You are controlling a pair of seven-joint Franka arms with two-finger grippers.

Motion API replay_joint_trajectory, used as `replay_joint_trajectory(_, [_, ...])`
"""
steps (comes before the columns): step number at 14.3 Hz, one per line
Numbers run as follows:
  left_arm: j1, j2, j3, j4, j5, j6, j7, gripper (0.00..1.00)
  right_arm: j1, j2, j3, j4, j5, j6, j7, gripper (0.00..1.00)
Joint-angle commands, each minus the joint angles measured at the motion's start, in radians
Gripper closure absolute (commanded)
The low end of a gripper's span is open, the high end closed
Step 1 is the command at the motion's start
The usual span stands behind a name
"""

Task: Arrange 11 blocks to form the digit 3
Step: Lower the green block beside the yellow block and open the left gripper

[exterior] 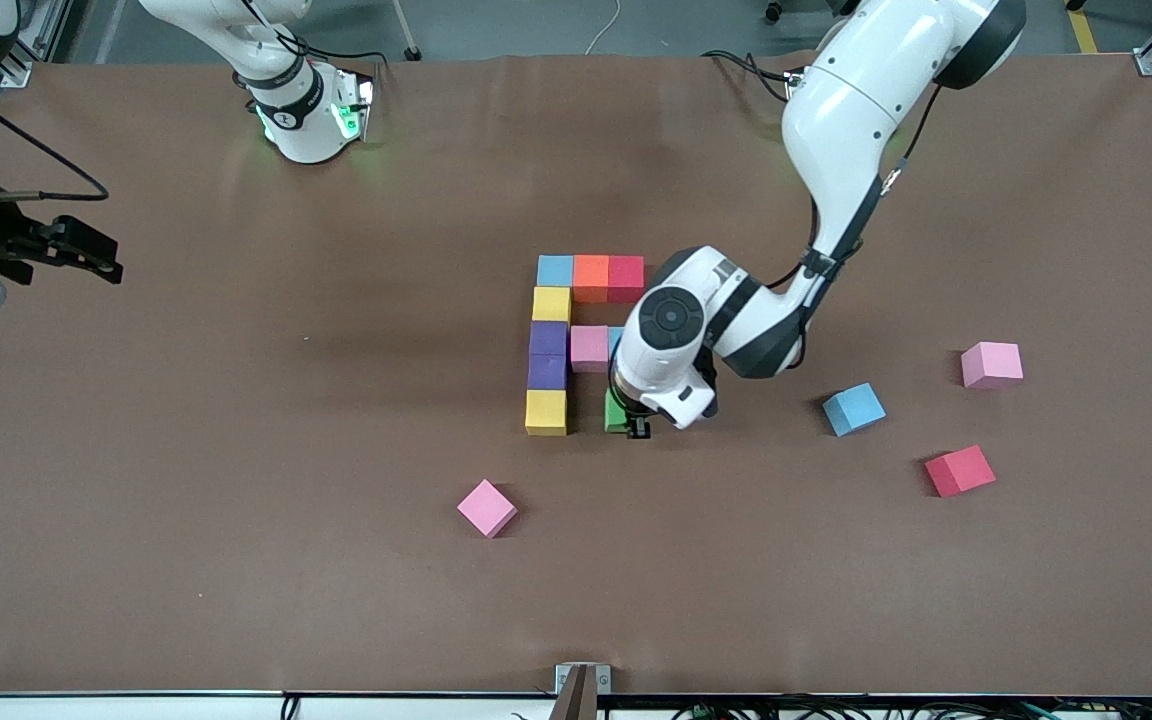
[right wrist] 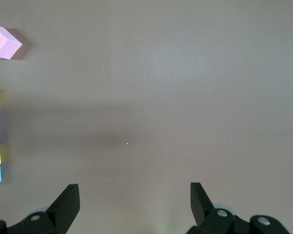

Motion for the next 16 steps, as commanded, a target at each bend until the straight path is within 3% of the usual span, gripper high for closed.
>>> replay_joint_trajectory(1, [-0.027, 0.004, 0.017, -0.012, 0.027, 0.048, -0.028, 0.89, 0.001, -0.062, -0.01, -0.059, 0.008, 0.017, -0.008, 0.0])
replay_joint_trajectory(5, [-0.06, 0.021, 0.024, -0.008, 0.096, 0.076, -0.109, 0.89, 0.015, -0.095, -0.027, -0.056, 0.011, -0.004, -0.009, 0.0])
replay_joint_trajectory(11, [-0.089, 0.054, 0.03, 0.033, 0.109, 0.076, -0.154, 0.89, 0.023, -0.1, -0.038, -0.05, 0.029, 0.002, -0.011, 0.0])
replay_joint_trajectory(16, [-0.172, 0.084, 0.122, 0.075, 0.104, 0.076, -0.153, 0.89, 0.016, -0.108, -0.048, -0.052, 0.066, -0.036, -0.009, 0.0])
